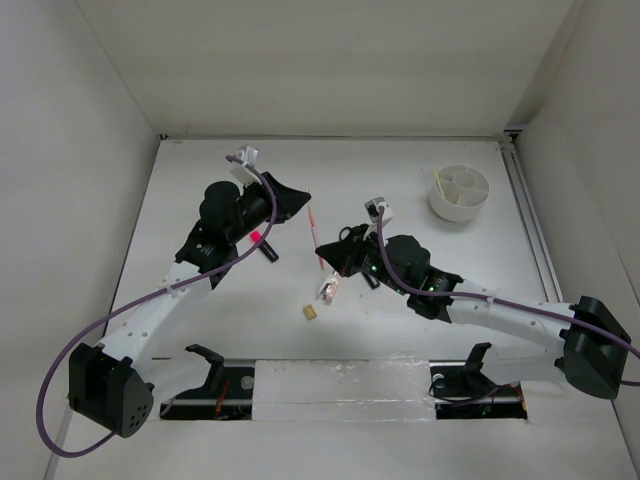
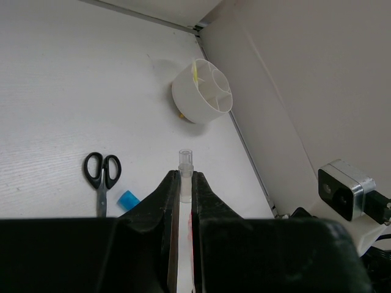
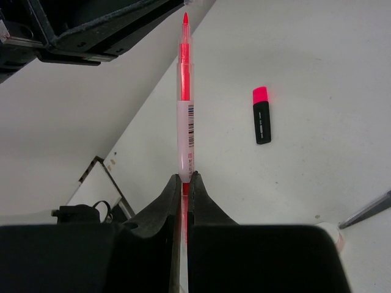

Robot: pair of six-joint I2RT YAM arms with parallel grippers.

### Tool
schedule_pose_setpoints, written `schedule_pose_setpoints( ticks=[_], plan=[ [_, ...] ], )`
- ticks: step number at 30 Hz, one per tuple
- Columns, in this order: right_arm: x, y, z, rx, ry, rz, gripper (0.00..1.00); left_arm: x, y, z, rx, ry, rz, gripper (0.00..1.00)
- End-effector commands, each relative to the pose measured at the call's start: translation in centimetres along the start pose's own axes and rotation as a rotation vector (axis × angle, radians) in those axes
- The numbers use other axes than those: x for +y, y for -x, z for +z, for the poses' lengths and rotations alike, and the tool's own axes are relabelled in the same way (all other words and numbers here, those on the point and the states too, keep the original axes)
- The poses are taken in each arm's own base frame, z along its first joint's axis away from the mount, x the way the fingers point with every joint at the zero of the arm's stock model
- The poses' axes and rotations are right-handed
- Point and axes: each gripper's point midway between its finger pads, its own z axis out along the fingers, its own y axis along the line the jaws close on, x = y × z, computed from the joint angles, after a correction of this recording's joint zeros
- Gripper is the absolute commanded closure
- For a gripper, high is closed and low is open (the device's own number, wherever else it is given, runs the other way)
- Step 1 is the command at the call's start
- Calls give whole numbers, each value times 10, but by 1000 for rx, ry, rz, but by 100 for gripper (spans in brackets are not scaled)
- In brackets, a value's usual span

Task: Sort the stationery into containers
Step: Close the pen cap on the pen.

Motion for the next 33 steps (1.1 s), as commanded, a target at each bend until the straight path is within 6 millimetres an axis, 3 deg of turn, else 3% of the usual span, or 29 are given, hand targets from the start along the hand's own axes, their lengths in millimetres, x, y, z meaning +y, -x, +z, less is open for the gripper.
schedule_pose_setpoints(
  ticks=[1, 22, 28, 33],
  plan=[
    [22, 26, 1, -83, 60, 1, 100, -12, 13, -3, -49, -47, 17, 100],
    [23, 43, 3, -128, 45, -5, 100, -16, 8, -8, -29, -68, 18, 100],
    [21, 36, 9, -98, 53, -9, 100, -17, 9, -8, -36, -75, 21, 100],
    [26, 31, 10, -75, 85, 1, 100, -16, 23, -10, -95, -39, 14, 100]
  ],
)
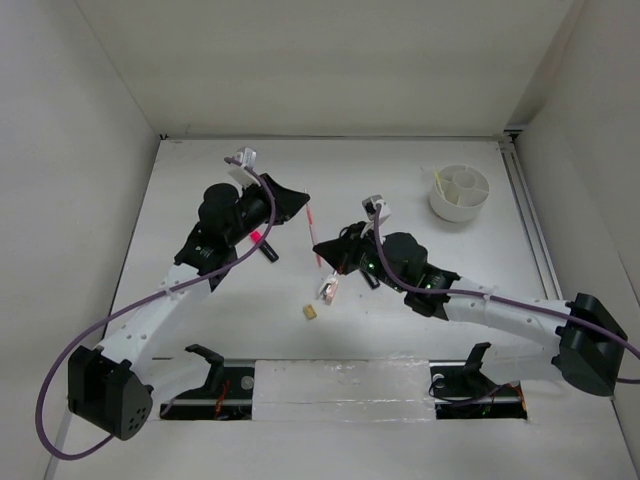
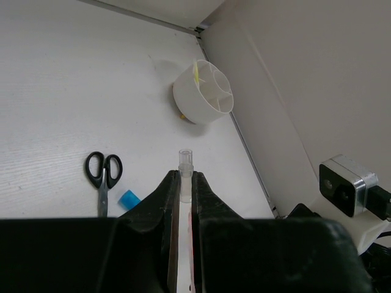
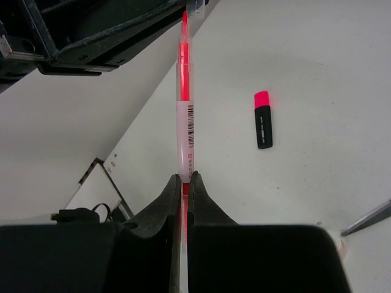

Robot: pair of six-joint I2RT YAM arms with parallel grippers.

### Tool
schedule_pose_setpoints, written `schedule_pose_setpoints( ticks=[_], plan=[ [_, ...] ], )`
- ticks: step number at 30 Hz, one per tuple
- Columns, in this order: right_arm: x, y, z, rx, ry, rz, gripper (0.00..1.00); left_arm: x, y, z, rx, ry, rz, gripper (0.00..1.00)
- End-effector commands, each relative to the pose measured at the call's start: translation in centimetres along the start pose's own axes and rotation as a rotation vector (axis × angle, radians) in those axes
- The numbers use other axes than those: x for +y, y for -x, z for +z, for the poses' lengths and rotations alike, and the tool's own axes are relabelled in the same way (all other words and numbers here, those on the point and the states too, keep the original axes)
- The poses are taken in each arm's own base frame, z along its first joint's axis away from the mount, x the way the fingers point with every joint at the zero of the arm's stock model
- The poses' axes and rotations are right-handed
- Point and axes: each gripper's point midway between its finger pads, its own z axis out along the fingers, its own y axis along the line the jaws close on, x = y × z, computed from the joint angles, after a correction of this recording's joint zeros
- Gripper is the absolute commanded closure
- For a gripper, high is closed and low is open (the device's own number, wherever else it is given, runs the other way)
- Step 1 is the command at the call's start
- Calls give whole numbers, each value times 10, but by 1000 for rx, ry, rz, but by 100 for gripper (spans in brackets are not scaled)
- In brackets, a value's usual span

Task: Sort the stationery into containers
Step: Close the pen cap on the pen.

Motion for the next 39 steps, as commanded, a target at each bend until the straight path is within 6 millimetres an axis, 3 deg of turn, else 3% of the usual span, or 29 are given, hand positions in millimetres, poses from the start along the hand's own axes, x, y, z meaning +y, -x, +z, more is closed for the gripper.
schedule_pose_setpoints(
  ticks=[1, 14, 39],
  plan=[
    [22, 25, 3, -66, 77, 7, 100, -18, 26, -11, -100, -32, 5, 100],
    [12, 21, 5, -68, 40, 7, 100, -22, 31, -16, -123, -37, 10, 100],
    [25, 37, 9, -98, 64, 10, 100, -8, 17, -10, -90, -20, 1, 100]
  ],
)
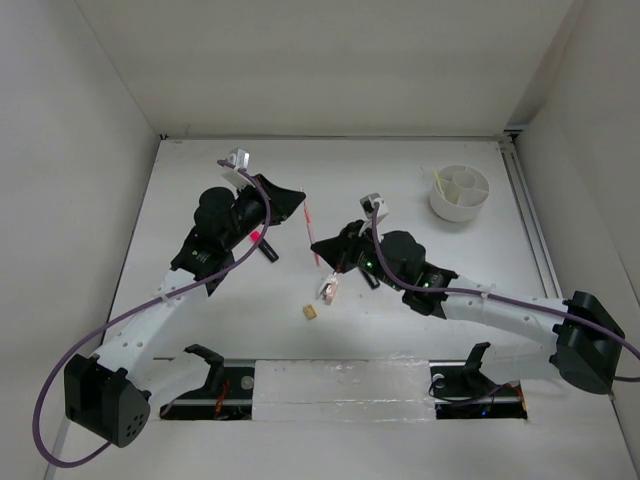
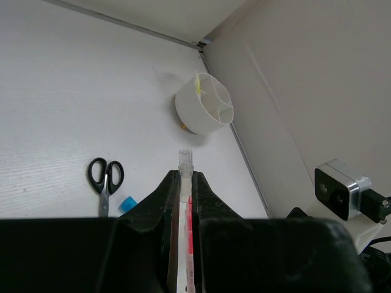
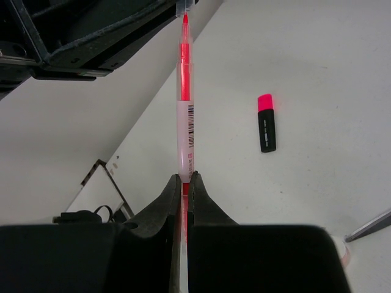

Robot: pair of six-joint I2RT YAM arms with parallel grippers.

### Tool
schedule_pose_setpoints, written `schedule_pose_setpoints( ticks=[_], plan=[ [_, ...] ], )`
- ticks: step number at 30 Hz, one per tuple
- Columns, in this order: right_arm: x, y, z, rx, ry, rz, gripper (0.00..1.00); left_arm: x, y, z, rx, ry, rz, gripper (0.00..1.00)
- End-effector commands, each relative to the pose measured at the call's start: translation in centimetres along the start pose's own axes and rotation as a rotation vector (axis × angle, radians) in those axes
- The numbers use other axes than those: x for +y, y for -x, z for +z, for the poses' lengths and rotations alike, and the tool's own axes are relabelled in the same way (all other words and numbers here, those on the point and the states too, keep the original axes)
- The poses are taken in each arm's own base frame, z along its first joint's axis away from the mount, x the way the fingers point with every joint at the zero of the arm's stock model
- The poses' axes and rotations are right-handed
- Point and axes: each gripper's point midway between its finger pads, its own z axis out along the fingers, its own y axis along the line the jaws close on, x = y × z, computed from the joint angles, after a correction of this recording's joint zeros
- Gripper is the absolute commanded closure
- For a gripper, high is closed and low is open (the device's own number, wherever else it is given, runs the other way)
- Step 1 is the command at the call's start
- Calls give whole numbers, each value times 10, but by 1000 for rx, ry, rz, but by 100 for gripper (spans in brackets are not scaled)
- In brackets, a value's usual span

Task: Sort the stationery into containers
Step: Close the pen cap on the pen.

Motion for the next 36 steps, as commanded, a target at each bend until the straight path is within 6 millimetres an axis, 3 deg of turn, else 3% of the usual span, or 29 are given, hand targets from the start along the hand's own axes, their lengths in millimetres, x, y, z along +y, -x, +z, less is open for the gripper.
schedule_pose_setpoints(
  ticks=[1, 10, 19, 24, 29, 36],
  plan=[
    [22, 35, 5, -97, 55, 9, 100, -8, 7, -2, -32, -41, 11, 100],
    [15, 32, 12, -94, 26, 8, 100, -12, 4, -3, -19, -67, 14, 100],
    [15, 40, 13, -119, 23, 31, 100, -11, -1, -6, -17, -80, 16, 100],
    [23, 50, 9, -148, 46, 56, 100, -3, -12, -8, -3, -79, 14, 100],
    [34, 67, 7, -218, 94, 101, 100, -8, -13, -12, -21, -126, 27, 100],
    [30, 79, 17, -290, 104, 134, 100, -10, -22, -11, 7, -160, 11, 100]
  ],
)
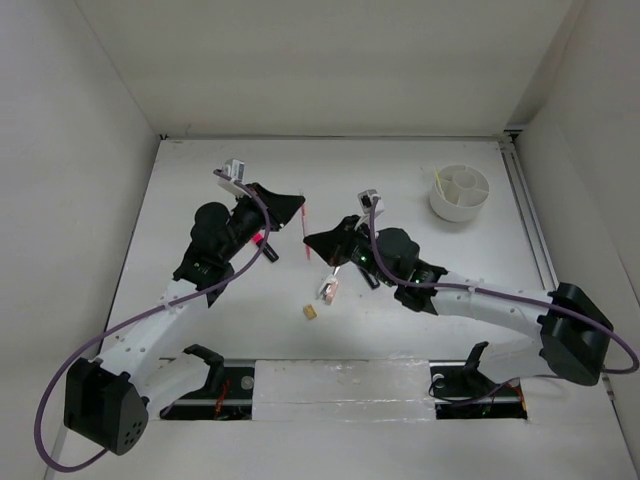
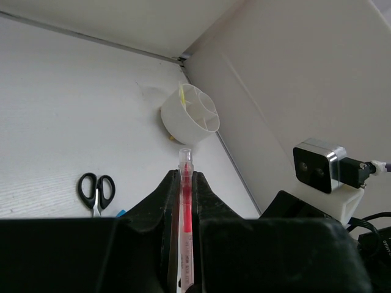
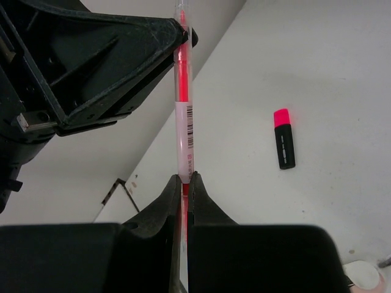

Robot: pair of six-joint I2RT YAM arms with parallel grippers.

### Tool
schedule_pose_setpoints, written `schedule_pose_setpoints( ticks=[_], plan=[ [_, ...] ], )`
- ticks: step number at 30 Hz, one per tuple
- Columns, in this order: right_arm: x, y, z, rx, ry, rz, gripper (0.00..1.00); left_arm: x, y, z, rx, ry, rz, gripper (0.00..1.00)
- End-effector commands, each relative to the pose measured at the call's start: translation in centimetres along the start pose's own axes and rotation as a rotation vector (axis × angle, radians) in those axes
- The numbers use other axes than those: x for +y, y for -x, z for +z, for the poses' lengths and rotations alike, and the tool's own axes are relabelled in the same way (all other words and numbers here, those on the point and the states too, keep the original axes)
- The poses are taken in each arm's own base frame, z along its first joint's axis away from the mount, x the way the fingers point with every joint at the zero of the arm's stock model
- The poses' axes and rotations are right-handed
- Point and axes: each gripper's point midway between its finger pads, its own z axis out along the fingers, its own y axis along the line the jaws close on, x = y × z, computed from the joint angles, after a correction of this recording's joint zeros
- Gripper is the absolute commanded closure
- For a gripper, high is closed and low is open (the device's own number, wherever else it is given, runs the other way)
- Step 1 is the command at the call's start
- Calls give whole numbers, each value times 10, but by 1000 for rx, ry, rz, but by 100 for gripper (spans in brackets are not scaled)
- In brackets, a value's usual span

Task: Sort the stationery into containers
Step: Close the pen cap on the pen.

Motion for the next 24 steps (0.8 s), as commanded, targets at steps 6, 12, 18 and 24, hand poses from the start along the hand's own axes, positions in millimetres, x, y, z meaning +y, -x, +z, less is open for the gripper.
schedule_pose_setpoints(
  ticks=[6, 12, 18, 24],
  plan=[
    [28, 94, 14, -294, 173, 38, 100, -6, -19, -6, 79, -51, -9, 100],
    [26, 105, 19, -281, 243, 63, 100, 3, -25, -8, 95, -20, 15, 100],
    [40, 123, 23, -280, 326, 80, 100, 9, -29, -9, 95, -7, 13, 100],
    [45, 139, 27, -300, 348, 87, 100, 12, -32, -11, 95, -7, 13, 100]
  ],
)
